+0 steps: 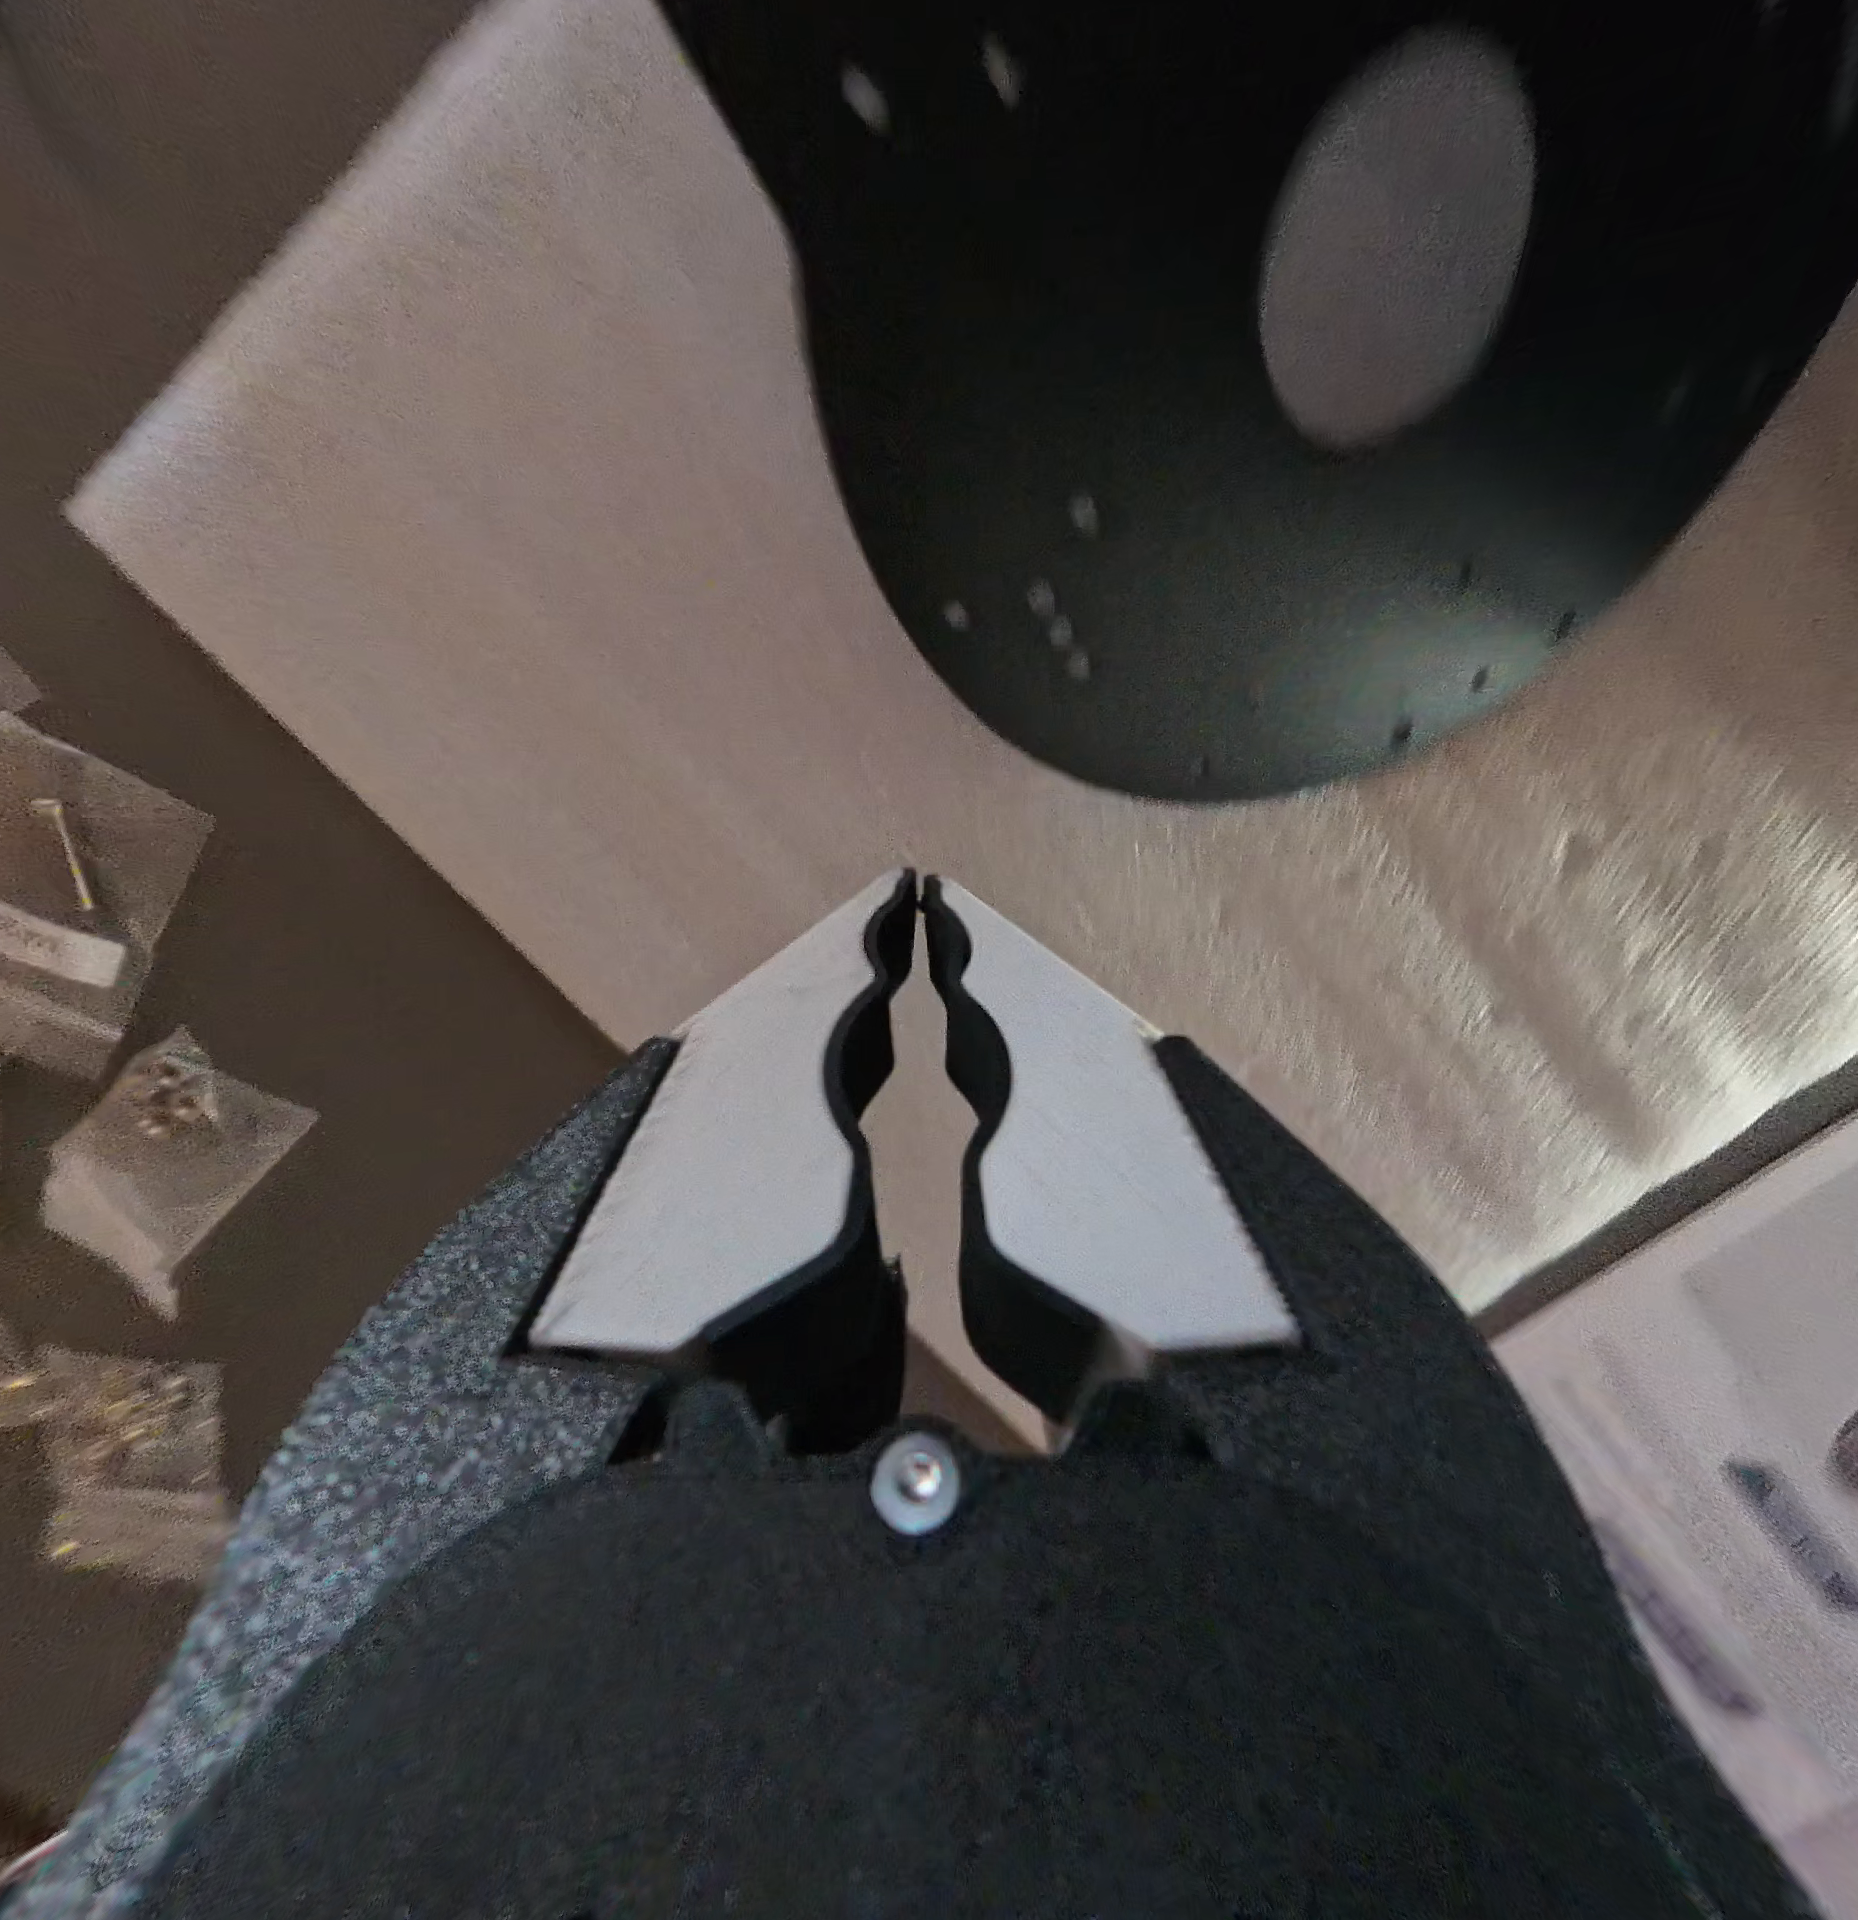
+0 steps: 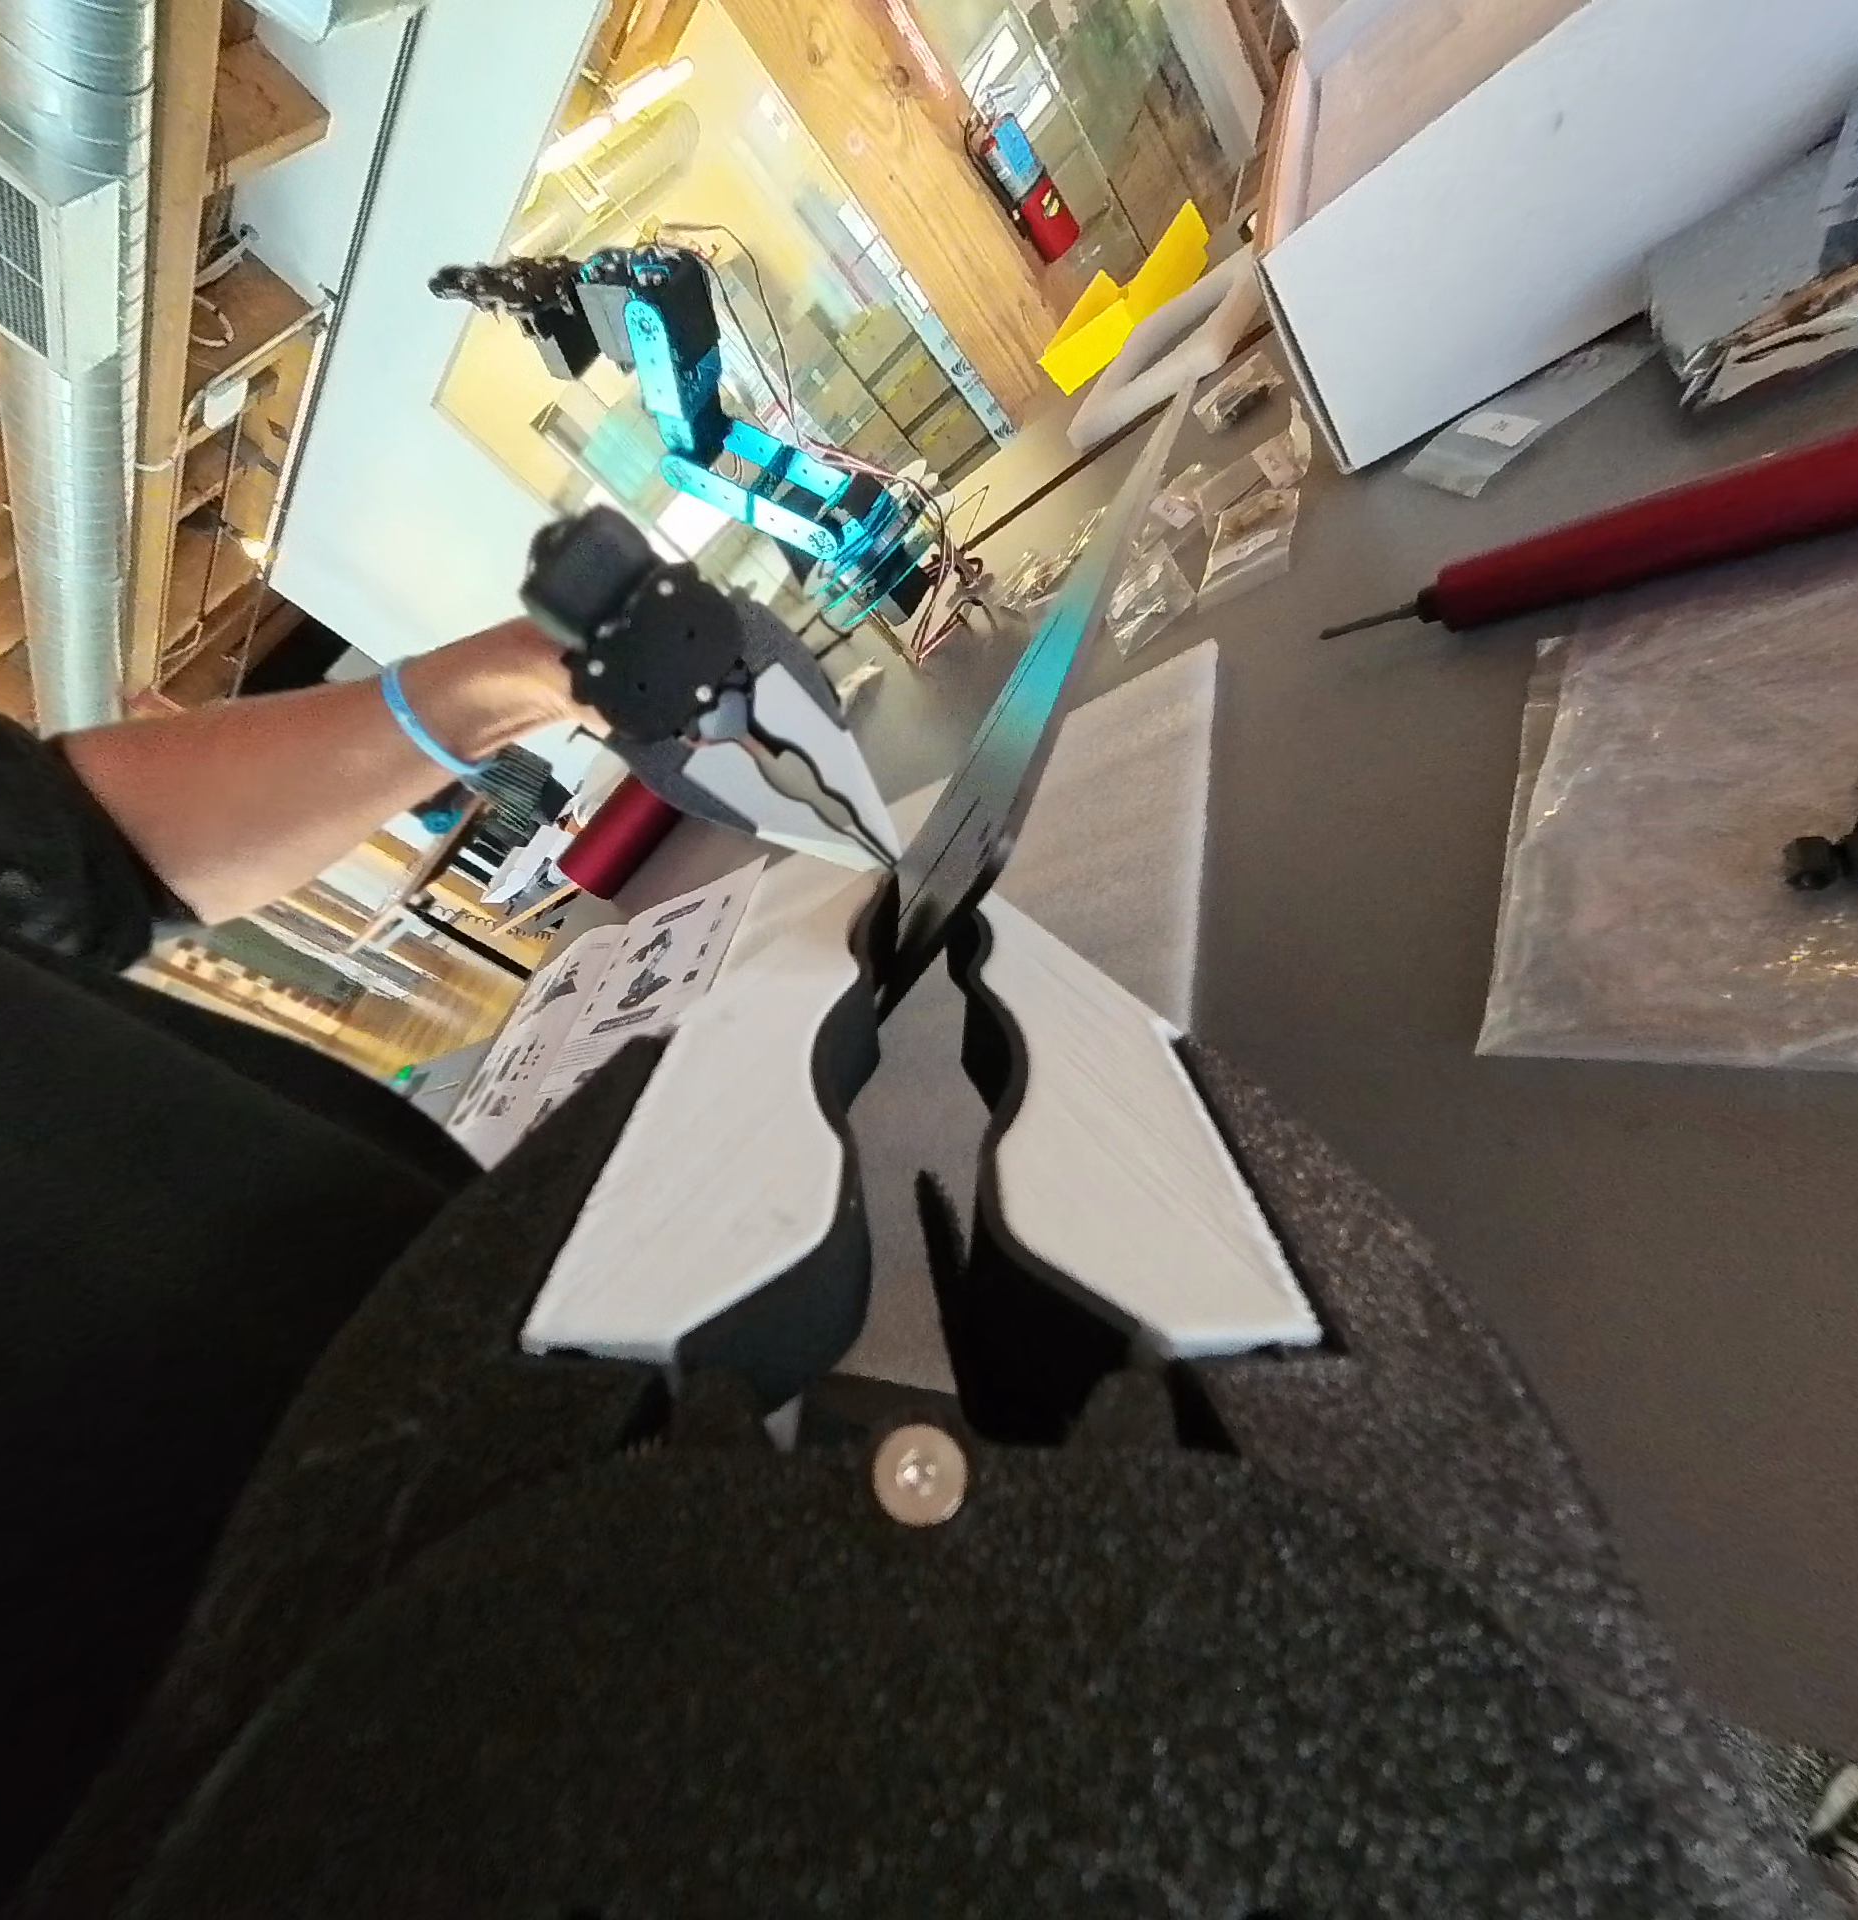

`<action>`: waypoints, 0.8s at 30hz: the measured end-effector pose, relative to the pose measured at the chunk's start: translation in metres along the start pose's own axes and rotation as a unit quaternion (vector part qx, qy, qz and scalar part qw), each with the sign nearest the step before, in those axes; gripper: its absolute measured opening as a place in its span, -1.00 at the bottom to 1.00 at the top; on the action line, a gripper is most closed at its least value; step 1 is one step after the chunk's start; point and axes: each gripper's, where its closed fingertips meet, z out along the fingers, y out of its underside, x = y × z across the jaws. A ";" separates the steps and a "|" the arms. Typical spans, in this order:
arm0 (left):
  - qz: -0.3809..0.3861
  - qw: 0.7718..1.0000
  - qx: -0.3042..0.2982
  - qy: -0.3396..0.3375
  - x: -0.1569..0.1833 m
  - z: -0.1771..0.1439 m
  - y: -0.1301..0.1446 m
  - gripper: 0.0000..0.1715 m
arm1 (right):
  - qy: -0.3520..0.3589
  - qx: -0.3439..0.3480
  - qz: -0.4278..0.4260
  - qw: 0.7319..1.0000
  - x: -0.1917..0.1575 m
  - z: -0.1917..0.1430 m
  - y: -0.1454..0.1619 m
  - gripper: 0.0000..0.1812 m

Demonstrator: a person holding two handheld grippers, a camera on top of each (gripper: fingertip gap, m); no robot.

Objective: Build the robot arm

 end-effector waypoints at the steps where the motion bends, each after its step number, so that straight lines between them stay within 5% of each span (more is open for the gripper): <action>1: 0.028 0.999 -0.024 -0.006 0.003 0.001 0.009 -0.98 | -0.001 -0.003 -0.001 1.000 0.000 0.000 0.000 -0.91; 4: 0.047 0.998 -0.029 -0.018 0.007 0.005 0.016 -0.98 | -0.002 -0.008 0.001 1.000 -0.002 0.000 -0.001 -0.92; 7: -0.020 0.998 -0.024 -0.063 0.001 -0.006 0.021 -0.68 | -0.002 -0.015 -0.001 1.000 -0.003 0.000 -0.001 -0.91; 9: -0.082 0.990 0.013 -0.111 -0.002 -0.022 0.017 -0.70 | -0.003 -0.021 -0.003 1.000 -0.004 -0.002 0.000 -0.91; 13: -0.249 0.938 0.094 -0.222 0.000 -0.038 0.012 -0.78 | -0.002 -0.026 -0.001 1.000 -0.003 -0.004 0.003 -0.91; 17: -0.283 0.911 0.105 -0.283 0.003 -0.021 0.021 -0.78 | 0.000 -0.030 0.004 1.000 0.000 -0.004 0.004 -0.91; 24: -0.250 0.931 0.162 -0.212 -0.002 -0.005 0.026 -0.82 | -0.016 -0.037 -0.016 0.999 -0.006 -0.005 0.003 -0.90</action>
